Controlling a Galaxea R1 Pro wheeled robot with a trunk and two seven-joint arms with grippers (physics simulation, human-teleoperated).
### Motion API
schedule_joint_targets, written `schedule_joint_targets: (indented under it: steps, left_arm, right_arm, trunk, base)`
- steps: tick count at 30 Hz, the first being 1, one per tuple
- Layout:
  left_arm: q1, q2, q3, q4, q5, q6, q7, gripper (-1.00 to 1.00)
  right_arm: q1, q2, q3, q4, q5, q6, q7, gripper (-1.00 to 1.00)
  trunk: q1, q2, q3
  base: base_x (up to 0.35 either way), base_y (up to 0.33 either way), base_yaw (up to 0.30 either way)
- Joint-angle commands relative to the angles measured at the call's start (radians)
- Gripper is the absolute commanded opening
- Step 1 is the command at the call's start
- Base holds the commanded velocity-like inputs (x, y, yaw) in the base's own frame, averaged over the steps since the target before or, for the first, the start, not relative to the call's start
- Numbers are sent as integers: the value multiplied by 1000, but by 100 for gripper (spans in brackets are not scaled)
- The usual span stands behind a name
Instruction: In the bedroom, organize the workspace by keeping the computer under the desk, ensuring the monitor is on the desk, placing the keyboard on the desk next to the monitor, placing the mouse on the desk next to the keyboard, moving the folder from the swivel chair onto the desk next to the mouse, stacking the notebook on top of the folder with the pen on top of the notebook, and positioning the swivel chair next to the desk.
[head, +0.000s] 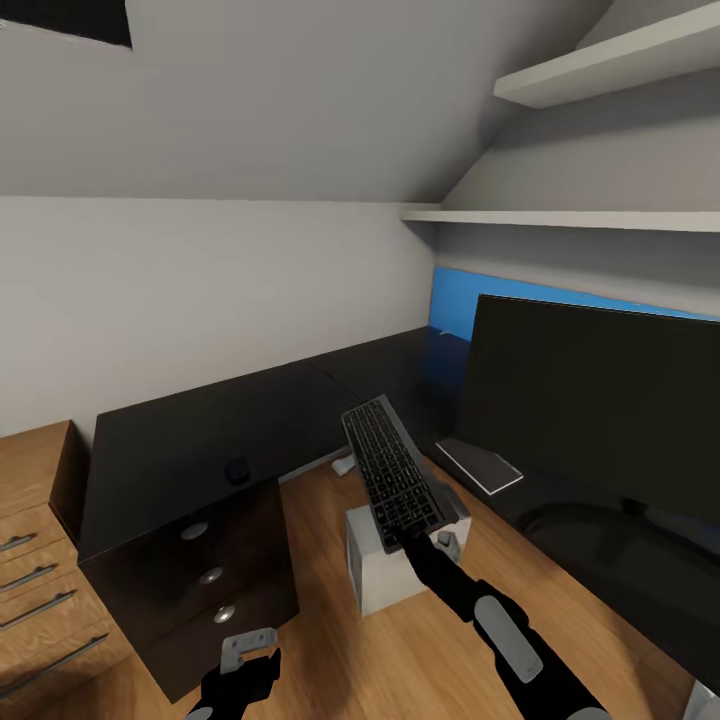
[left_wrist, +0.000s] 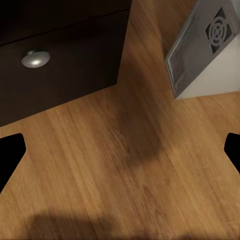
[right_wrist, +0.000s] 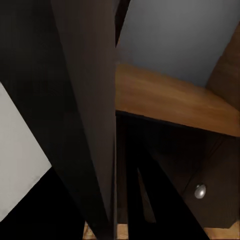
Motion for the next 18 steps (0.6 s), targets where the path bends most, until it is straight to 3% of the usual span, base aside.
schedule_joint_targets:
  steps: [1,5,10,13,15,16,18]
  left_arm:
    - [0,0,0,-2,10,5,5,100]
    - [0,0,1,-1,10,5,5,100]
    - [0,-1,1,-1,11,5,5,100]
    - [0,-1,2,-1,11,5,5,100]
    - [0,0,2,-1,11,5,5,100]
    - [0,0,1,-1,11,5,5,100]
    - [0,0,1,-1,11,5,5,100]
  right_arm:
    - [-1,-1,20,-12,2,3,1,-100]
    - [-1,-2,86,-54,35,4,-1,-100]
    - [-1,-5,101,-72,43,34,-33,-100]
    - [-1,-5,81,-93,39,57,-43,-100]
    - [-1,-5,47,-97,33,60,-45,-100]
    - [-1,-4,10,-99,28,59,-44,-100]
    - [-1,-3,-12,-99,24,58,-42,-100]
  trunk:
    - [-4,7,2]
    - [-19,35,15]
    - [-39,70,30]
    - [-50,91,40]
    - [-58,105,46]
    - [-62,112,49]
    - [-69,126,55]
  base:
    - [0,0,0]
    - [0,0,0]
    - [0,0,0]
    - [0,0,0]
    - [0,0,0]
    - [0,0,0]
    - [0,0,0]
